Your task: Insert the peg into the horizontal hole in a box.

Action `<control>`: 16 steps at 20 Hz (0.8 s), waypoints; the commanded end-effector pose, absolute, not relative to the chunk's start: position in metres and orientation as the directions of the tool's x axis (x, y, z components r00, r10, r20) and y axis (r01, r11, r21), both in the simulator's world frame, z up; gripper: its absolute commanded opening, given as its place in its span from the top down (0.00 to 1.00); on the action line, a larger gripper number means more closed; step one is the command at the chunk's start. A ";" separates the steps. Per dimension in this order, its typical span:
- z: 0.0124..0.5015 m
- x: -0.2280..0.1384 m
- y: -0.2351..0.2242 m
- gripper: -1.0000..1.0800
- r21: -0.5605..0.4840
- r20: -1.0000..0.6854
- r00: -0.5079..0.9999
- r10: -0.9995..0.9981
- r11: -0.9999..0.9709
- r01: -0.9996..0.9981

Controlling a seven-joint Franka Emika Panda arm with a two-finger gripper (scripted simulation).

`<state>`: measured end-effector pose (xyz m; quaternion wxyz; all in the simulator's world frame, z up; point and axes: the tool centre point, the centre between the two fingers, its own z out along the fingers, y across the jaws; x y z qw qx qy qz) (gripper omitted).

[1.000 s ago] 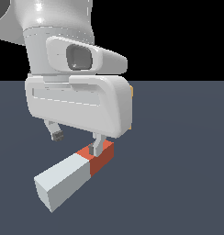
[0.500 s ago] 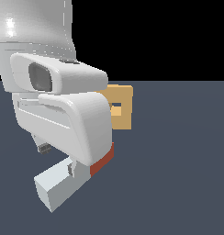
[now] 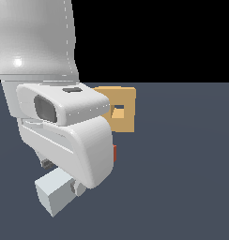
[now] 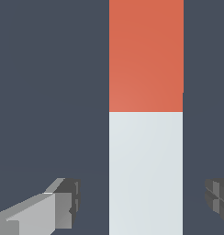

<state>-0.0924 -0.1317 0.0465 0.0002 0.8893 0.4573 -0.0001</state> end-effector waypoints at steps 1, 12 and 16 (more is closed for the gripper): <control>0.035 -0.093 -0.132 0.04 0.000 0.000 0.582 0.813 -0.582 0.813; 0.022 -0.093 -0.132 1.00 0.000 0.000 0.584 0.812 -0.584 0.812; 0.022 -0.093 -0.132 1.00 0.000 0.000 0.584 0.812 -0.584 0.812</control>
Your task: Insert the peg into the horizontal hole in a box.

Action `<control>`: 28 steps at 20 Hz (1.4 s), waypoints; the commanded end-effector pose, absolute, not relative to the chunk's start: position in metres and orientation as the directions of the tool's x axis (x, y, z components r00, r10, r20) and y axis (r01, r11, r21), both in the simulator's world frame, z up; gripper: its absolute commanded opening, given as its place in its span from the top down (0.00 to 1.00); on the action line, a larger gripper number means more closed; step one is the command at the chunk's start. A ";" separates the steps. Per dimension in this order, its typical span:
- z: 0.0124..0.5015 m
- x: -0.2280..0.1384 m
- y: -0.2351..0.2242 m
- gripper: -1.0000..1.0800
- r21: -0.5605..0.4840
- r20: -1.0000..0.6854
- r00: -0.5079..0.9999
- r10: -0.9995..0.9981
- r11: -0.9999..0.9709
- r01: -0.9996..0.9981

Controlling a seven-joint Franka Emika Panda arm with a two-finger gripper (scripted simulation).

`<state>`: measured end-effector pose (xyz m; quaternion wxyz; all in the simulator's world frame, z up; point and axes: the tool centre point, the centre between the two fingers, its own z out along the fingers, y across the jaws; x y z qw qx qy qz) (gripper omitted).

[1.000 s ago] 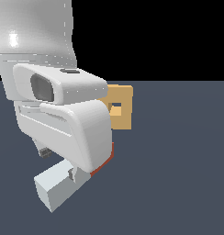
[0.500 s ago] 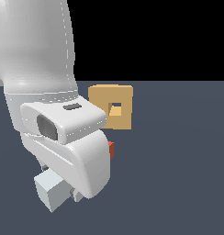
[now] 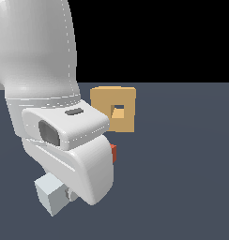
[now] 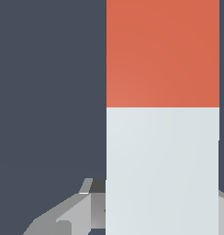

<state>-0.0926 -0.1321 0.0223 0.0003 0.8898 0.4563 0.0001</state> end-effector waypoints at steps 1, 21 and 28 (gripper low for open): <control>0.022 -0.093 -0.132 1.00 0.000 0.000 0.584 0.812 -0.584 0.812; 0.067 -0.017 -0.041 1.00 0.001 -0.003 0.231 0.973 -0.231 0.973; 0.083 0.000 0.000 1.00 0.000 -0.001 0.090 0.996 -0.090 0.996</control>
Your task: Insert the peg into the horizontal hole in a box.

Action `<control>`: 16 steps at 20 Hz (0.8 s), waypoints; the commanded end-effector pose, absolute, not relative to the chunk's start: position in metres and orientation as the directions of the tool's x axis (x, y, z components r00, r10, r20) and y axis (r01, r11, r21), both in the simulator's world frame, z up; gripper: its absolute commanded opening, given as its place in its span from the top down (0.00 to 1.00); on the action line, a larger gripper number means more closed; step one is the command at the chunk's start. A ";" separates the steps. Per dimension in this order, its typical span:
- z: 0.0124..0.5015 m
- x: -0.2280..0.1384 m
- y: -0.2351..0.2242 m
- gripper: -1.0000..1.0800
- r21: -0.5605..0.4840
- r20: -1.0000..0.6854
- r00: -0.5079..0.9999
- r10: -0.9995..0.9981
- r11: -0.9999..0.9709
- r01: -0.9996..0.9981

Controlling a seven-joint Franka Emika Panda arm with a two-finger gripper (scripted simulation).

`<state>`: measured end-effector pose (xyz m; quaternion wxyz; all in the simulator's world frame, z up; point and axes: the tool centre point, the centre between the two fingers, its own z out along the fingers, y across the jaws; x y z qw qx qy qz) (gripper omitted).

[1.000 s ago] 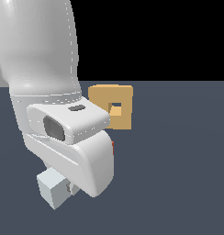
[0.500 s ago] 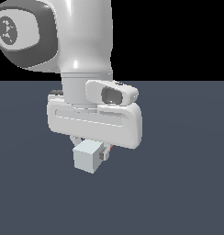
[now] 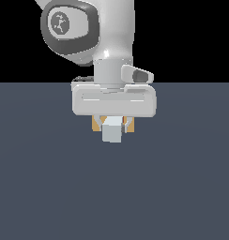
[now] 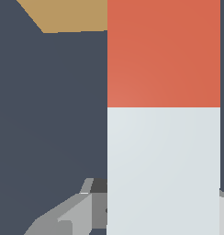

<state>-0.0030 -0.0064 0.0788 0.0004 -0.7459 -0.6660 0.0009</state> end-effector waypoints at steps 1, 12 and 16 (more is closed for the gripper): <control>0.084 0.001 0.002 1.00 0.000 -0.001 0.081 0.997 -0.081 0.997; 0.086 0.002 0.004 1.00 0.002 0.000 0.071 0.997 -0.071 0.997; 0.084 0.001 0.007 1.00 -0.001 0.000 0.071 0.997 -0.071 0.997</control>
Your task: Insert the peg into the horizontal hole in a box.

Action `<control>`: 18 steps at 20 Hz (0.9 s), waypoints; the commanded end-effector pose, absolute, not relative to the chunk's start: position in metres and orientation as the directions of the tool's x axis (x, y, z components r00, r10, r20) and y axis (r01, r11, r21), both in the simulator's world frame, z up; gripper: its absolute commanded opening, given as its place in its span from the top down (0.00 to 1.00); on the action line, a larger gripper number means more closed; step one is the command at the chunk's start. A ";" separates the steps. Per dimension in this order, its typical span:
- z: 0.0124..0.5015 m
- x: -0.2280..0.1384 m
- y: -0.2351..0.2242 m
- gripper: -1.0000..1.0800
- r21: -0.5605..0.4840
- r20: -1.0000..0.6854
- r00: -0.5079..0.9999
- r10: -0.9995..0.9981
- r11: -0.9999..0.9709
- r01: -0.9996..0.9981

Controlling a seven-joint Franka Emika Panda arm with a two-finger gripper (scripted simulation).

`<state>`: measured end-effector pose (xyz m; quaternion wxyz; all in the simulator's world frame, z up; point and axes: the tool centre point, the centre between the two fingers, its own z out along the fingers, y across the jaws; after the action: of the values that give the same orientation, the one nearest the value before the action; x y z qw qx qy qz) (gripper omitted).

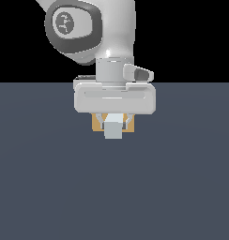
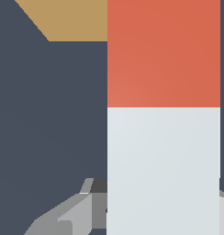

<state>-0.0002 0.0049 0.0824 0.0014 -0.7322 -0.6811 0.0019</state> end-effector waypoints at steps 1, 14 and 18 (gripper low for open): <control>0.084 0.001 0.010 1.00 -0.001 0.000 0.071 0.997 -0.071 0.997; 0.086 0.006 0.090 1.00 0.002 0.000 0.071 0.997 -0.071 0.997; 0.086 0.008 0.100 1.00 0.002 0.000 0.071 0.997 -0.071 0.997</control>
<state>0.0057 0.0901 0.0842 -0.0002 -0.7340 -0.6792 0.0026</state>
